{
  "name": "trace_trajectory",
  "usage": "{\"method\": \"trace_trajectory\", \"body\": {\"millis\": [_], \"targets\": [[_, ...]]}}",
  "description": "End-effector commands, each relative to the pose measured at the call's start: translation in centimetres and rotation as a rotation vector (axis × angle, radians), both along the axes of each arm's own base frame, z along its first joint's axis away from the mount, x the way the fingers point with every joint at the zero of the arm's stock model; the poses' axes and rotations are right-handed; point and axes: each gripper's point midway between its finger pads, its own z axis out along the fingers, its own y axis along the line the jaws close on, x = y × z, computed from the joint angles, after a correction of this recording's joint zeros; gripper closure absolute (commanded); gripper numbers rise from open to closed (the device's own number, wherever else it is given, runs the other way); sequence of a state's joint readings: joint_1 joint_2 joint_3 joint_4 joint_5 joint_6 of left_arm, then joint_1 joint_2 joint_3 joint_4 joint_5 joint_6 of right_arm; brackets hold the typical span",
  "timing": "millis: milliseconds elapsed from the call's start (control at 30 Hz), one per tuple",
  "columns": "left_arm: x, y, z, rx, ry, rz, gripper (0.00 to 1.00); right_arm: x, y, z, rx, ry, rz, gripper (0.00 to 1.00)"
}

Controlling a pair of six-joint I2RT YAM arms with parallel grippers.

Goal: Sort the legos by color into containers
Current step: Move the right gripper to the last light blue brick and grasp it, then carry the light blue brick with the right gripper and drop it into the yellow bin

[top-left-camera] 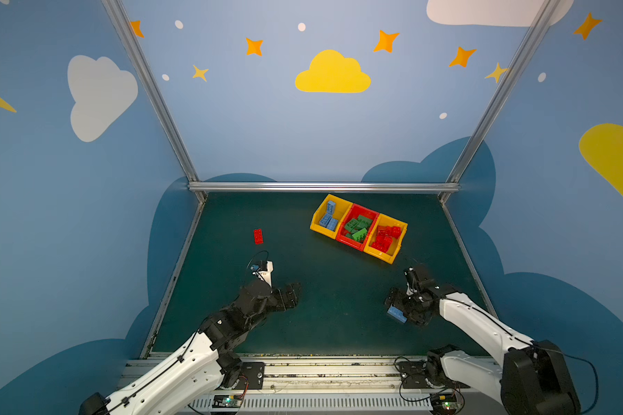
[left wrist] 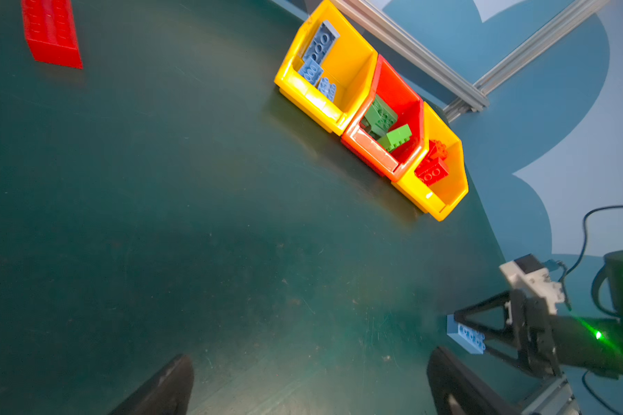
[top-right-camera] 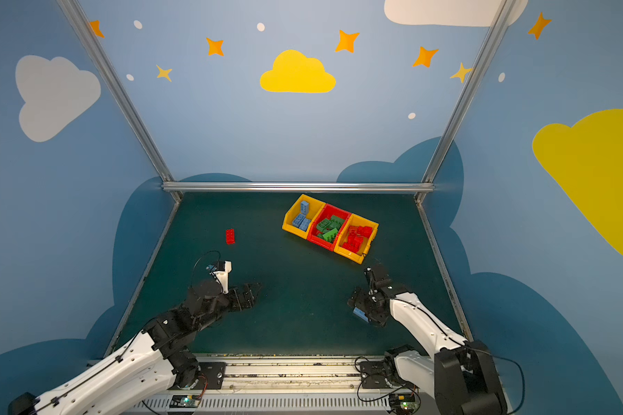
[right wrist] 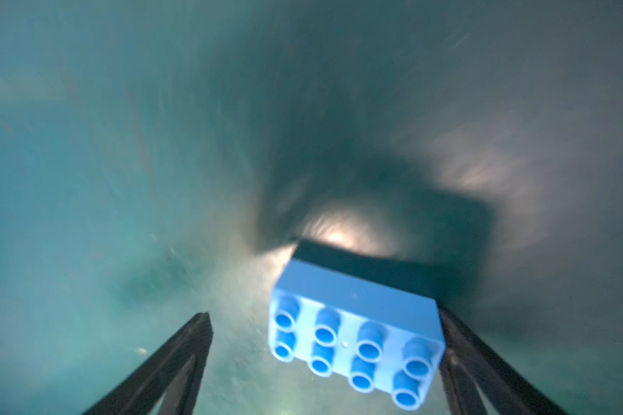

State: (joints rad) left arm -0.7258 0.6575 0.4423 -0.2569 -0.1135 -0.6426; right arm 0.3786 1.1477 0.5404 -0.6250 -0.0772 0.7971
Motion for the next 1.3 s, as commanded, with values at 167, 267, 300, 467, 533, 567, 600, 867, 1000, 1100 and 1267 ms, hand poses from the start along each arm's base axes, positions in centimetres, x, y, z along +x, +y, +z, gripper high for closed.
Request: {"method": "trace_trajectory", "body": {"millis": [167, 267, 300, 467, 533, 567, 600, 867, 1000, 1100, 1267], "targets": [[-0.4, 1.9, -0.4, 0.069, 0.024, 0.06, 0.0, 1.3, 1.1, -0.3, -0.13, 0.014, 0.05, 0.09], [-0.5, 2.0, -0.5, 0.066, 0.029, 0.063, 0.0, 1.5, 1.2, -0.6, -0.149, 0.023, 0.06, 0.11], [-0.5, 2.0, -0.5, 0.065, 0.032, 0.065, 0.0, 1.5, 1.1, -0.7, -0.153, 0.031, 0.064, 0.15], [-0.4, 2.0, -0.6, 0.058, 0.031, 0.068, 0.0, 0.8, 1.0, -1.2, -0.178, 0.061, 0.081, 0.35], [-0.4, 2.0, -0.7, 0.06, 0.031, 0.069, 0.0, 0.5, 1.0, -1.2, -0.184, 0.068, 0.092, 0.4], [-0.4, 2.0, -0.7, 0.061, 0.03, 0.068, 0.0, 0.3, 1.0, -1.2, -0.187, 0.073, 0.098, 0.44], [-0.4, 2.0, -0.6, 0.062, 0.028, 0.068, 0.0, 0.1, 0.9, -1.2, -0.191, 0.076, 0.104, 0.48], [-0.3, 2.0, -0.9, 0.071, 0.026, 0.068, 0.0, 2.7, 2.5, 2.3, -0.151, -0.024, 0.135, 0.56], [-0.3, 2.2, -0.9, 0.085, 0.026, 0.068, 0.0, 6.7, 5.6, 6.2, -0.067, -0.155, 0.185, 0.56], [-0.2, 2.3, -0.8, 0.099, 0.024, 0.073, 0.0, 10.7, 8.1, 9.3, -0.018, -0.259, 0.226, 0.55], [0.2, 2.5, -0.6, 0.132, 0.034, 0.088, 0.0, 17.8, 12.9, 13.7, 0.063, -0.417, 0.326, 0.55]]}}
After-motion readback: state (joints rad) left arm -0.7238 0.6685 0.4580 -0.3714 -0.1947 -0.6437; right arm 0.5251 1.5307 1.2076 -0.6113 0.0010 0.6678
